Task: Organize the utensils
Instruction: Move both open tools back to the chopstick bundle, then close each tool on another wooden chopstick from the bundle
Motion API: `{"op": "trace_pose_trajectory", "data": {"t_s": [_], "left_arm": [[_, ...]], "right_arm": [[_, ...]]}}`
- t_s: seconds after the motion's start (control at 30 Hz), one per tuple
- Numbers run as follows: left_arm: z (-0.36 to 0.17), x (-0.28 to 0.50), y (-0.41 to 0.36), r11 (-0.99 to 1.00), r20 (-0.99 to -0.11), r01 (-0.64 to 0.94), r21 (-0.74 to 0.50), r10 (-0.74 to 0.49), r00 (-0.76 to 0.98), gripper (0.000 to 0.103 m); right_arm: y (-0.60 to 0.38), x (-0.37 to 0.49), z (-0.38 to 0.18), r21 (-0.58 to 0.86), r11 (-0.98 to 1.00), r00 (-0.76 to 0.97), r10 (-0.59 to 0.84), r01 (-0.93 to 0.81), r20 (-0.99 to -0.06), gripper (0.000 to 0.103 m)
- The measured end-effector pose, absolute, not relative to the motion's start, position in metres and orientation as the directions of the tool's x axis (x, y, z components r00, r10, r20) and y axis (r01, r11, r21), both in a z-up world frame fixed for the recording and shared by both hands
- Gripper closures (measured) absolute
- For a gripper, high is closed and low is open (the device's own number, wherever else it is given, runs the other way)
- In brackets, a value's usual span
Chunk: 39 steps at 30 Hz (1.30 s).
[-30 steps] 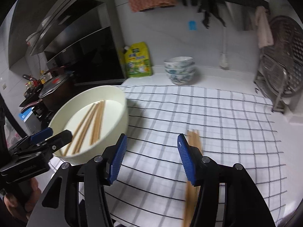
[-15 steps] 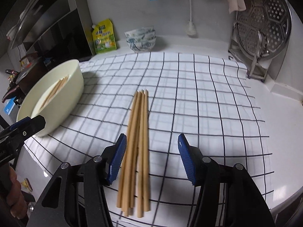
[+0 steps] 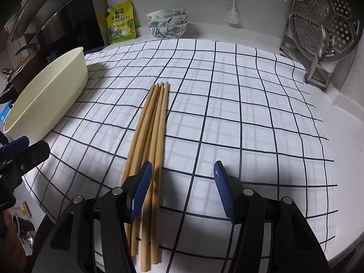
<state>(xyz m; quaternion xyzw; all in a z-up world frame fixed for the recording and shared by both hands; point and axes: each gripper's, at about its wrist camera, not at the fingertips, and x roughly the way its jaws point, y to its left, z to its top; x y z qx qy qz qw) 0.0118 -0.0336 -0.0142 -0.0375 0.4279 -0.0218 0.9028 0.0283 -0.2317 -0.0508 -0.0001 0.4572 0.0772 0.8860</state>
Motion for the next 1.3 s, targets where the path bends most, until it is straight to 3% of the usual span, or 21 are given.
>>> {"op": "trace_pose_trajectory", "data": {"t_s": [1.3], "left_arm": [[-0.054,0.033,-0.102,0.994,-0.821,0.095,-0.061,-0.104,0.561,0.010]], "right_arm": [[-0.285,0.026,-0.053,0.119,0.992,0.591,0.125,-0.049,-0.797,0.049]]}}
